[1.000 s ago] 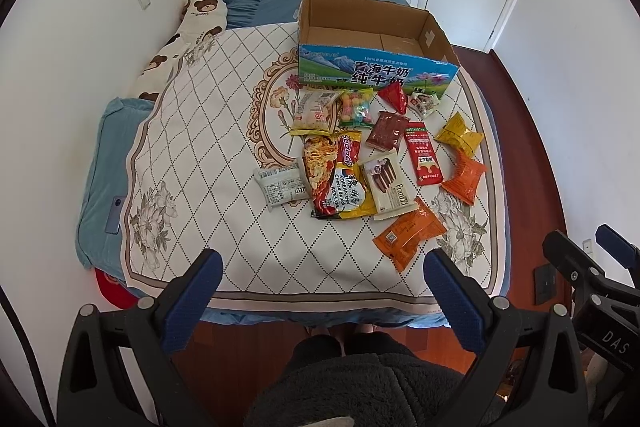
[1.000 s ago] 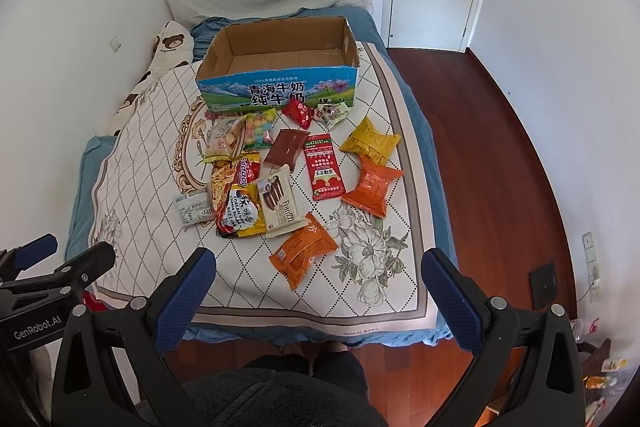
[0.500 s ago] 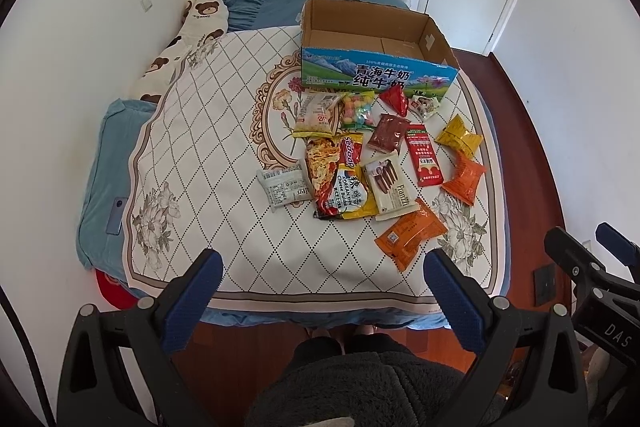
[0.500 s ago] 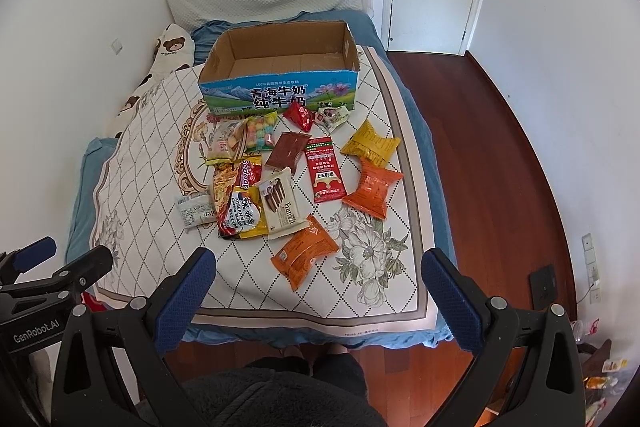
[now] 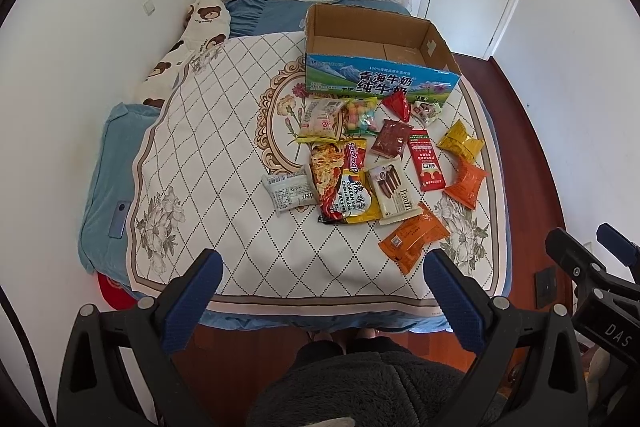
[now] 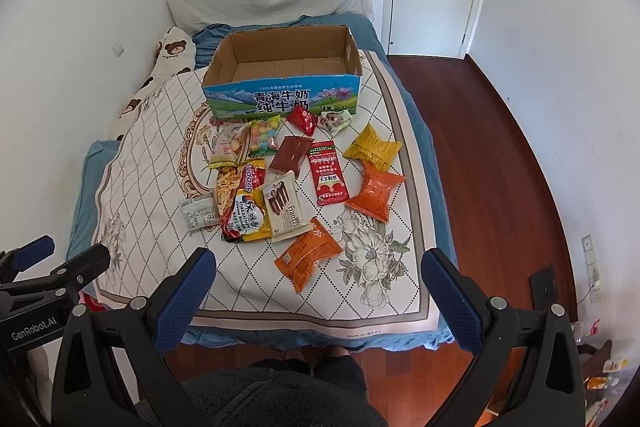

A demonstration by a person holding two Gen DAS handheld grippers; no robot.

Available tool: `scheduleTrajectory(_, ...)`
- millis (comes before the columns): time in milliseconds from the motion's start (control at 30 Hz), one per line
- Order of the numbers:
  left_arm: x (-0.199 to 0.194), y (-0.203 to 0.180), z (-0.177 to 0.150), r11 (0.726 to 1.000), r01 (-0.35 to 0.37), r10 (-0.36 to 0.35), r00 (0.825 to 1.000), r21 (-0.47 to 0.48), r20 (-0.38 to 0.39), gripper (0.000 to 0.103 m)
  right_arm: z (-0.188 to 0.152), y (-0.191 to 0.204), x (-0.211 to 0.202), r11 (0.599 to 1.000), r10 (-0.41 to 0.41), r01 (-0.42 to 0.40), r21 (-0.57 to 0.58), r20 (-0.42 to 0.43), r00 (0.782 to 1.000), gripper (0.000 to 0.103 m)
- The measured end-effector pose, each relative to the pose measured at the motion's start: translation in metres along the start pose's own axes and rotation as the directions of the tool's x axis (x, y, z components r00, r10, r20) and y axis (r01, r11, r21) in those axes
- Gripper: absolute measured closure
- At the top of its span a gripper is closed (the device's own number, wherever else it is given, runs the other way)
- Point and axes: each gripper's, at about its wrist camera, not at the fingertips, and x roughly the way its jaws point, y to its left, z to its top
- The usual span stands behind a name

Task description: Organize snacks

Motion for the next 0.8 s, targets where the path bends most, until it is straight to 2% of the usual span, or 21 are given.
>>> scheduleTrajectory(800, -0.0013, -0.0062, -0.0019, 1.000, 0.004, -0.004, 1.000, 0.010, 0.002, 0.000, -0.0041, 0.0005, -0.0037, 1.000, 0.003, -0.004, 0.008, 0.020, 1.000, 0.000)
